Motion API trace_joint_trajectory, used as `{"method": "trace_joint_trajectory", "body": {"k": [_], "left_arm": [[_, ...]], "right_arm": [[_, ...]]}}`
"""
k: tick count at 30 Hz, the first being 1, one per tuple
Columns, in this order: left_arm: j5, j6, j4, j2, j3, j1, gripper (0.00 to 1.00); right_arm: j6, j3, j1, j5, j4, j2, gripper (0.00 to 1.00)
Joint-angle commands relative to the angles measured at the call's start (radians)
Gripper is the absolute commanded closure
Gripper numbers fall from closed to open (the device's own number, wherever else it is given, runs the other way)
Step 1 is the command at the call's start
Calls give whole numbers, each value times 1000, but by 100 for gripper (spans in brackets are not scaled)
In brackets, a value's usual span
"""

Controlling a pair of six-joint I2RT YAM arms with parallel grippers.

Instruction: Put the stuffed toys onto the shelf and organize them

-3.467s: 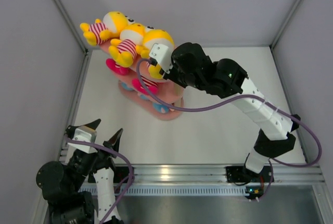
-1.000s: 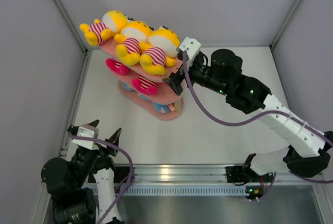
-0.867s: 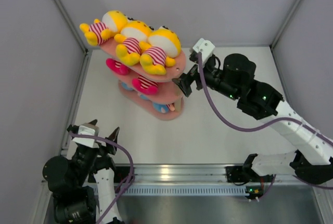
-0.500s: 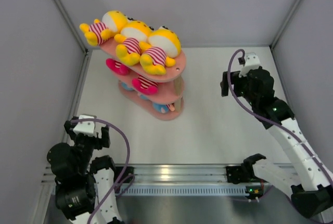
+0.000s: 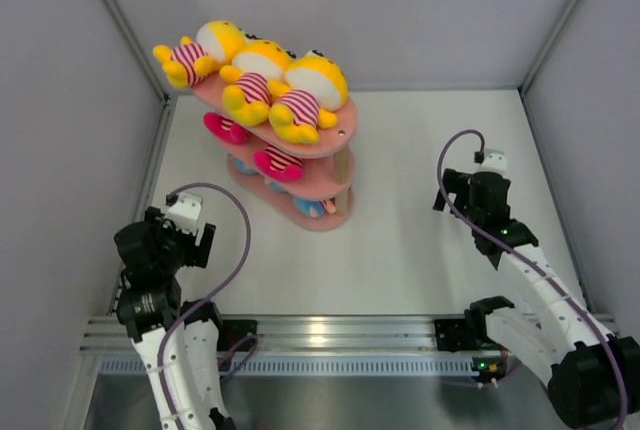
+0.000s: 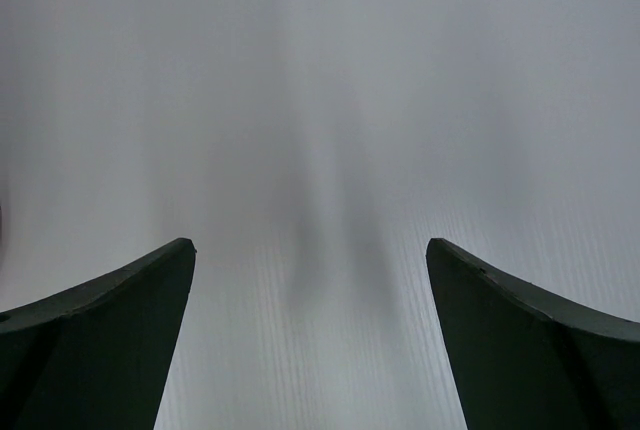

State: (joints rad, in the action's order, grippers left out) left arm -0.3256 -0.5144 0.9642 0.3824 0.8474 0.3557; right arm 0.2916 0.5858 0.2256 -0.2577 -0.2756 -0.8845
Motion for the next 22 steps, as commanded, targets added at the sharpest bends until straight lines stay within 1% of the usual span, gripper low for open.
{"method": "trace_joint_trajectory", "body": {"k": [1,3,5,7,18,22], "left_arm": [[-6,-75,-186,-8,-134,3,13],[-38,-46,-235,-23,-206,3,13],[-67,5,-289,-34,-241,3,13],[-102,-15,-294,-51,-280,3,11],[-104,-38,-301,-68,-326,3,11],[-93,-45,-300,-71,-337,3,11]], "right_arm": [[32,-30,-8,-43,157,39,1],[29,-49,-8,-46,176,41,1],[34,-58,-8,-48,179,36,1],[49,-60,-8,-49,185,29,1],[122,-95,-8,-84,242,30,1],[149,-126,-9,-42,300,45,0]]}}
